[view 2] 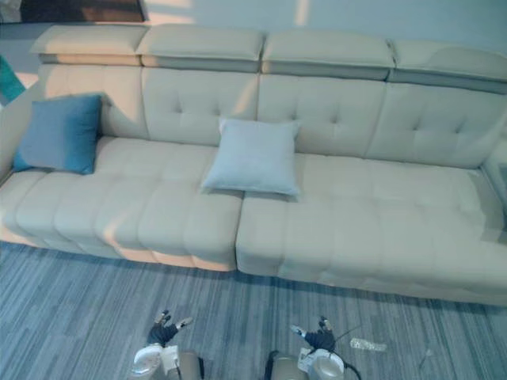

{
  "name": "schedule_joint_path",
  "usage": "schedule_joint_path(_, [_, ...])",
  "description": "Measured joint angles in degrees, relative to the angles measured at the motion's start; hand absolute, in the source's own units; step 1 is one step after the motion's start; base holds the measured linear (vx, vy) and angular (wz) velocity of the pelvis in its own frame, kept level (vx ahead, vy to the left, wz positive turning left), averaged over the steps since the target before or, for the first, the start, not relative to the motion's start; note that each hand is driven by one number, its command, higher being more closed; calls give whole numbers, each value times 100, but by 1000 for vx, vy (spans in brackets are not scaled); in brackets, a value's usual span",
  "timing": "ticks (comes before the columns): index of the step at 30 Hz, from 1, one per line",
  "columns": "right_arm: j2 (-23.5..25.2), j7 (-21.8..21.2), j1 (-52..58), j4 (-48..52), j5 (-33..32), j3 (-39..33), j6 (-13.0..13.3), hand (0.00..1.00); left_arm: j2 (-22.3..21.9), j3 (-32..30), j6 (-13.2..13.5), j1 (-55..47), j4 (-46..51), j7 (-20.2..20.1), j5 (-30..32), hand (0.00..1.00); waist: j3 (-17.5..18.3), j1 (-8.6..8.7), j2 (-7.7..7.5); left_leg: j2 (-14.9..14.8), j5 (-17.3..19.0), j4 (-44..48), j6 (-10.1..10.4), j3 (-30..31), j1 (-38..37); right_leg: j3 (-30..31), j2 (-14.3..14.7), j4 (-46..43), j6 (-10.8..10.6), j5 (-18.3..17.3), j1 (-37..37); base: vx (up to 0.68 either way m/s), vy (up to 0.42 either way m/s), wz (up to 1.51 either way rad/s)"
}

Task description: Pick up cushions and gather them together orderly.

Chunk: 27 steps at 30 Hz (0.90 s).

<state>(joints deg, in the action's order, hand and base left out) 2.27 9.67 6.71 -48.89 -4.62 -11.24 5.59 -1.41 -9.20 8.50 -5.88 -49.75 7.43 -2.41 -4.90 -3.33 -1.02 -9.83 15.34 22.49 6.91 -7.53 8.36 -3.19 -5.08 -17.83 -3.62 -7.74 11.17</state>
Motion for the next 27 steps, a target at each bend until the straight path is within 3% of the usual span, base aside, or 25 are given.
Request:
schedule_joint_path(6, [-9,-6,7,-164,-30,-447,4,0,60,22,-25,85,-333,-22,11,0,97,48,30,265,-24,-417,-58,-225,-456,341,-73,887,-155,532,-432,38,134,-28])
schedule_joint_path(7, [-27,-7,13,-164,-42,-488,10,0,62,38,-29,90,-394,-32,15,0,119,49,93,260,-60,-426,-120,-295,-476,419,-36,916,-158,593,-422,144,65,-35])
schedule_joint_path(12, [-22,-13,-34,-160,-120,-655,14,0,49,150,-49,248,-569,-84,201,0,89,98,166,201,-57,-505,-123,-545,-575,775,115,995,-134,654,-250,123,15,-46])
schedule_joint_path(14, [-13,-24,-211,-160,-223,-623,15,0,55,179,-50,310,-564,-125,235,0,36,79,155,73,-39,-544,-131,-984,-575,733,300,901,-10,926,136,25,-13,-122])
schedule_joint_path(15, [-23,-23,-284,-160,-222,-599,21,0,61,180,-50,336,-561,-130,235,0,3,60,165,9,-41,-567,-138,-1123,-578,496,365,942,124,1075,247,-1,-59,-158])
schedule_joint_path(16, [-39,-18,-405,-160,-218,-567,21,0,69,184,-49,356,-548,-137,235,0,-61,31,215,-163,-43,-631,-142,-1469,-594,-168,355,995,398,1105,353,-2,-114,-141])
schedule_joint_path(17, [-65,-7,-499,-172,-214,-555,13,0,122,259,-53,429,-518,-140,234,0,-128,76,130,-127,-33,-737,-124,-1767,-712,-1642,54,270,635,462,545,11,-117,-126])
schedule_joint_path(19, [-151,1,-474,-316,-202,-555,12,0,246,364,-56,428,-457,-142,234,0,-191,80,137,-135,-29,-749,-97,-2169,-907,-3067,-347,-148,917,-114,404,59,-105,-99])
schedule_joint_path(20, [-198,3,-512,-387,-198,-550,10,0,264,369,-52,394,-458,-146,235,0,-187,81,148,-148,-32,-773,-92,-2221,-989,-3377,-437,-199,868,-176,272,111,-149,-98])
schedule_joint_path(22, [-241,6,-439,-482,-174,-553,9,0,354,383,-52,445,-548,-144,243,0,-254,132,228,-291,-9,-508,-64,-2171,-1063,-3078,-198,-241,812,-329,277,150,-207,-78])
schedule_joint_path(23, [-230,-1,-430,-499,-164,-553,9,0,386,376,-58,439,-569,-147,244,0,-257,126,224,-440,-9,-79,-64,-2165,-964,-3010,-140,-282,831,-409,255,146,-211,-72])
schedule_joint_path(24, [-253,2,-378,-499,-160,-547,6,0,390,352,-60,408,-569,-148,256,0,-317,131,229,-752,-52,929,-136,-1980,-745,-2881,-4,-287,885,-503,70,204,-266,-72])
schedule_joint_path(25, [-239,8,-328,-436,-163,-536,6,0,370,336,-61,382,-555,-147,291,0,-418,130,261,-1070,-204,2012,-477,-1585,-438,-2747,177,-265,989,-577,-198,169,-197,-70])
schedule_joint_path(27, [-246,32,-309,-416,-170,-526,8,0,350,338,-53,229,-409,-183,350,0,-438,52,256,-1212,-88,3354,-677,-933,117,-2470,408,-315,1109,-796,-470,185,-142,-83])
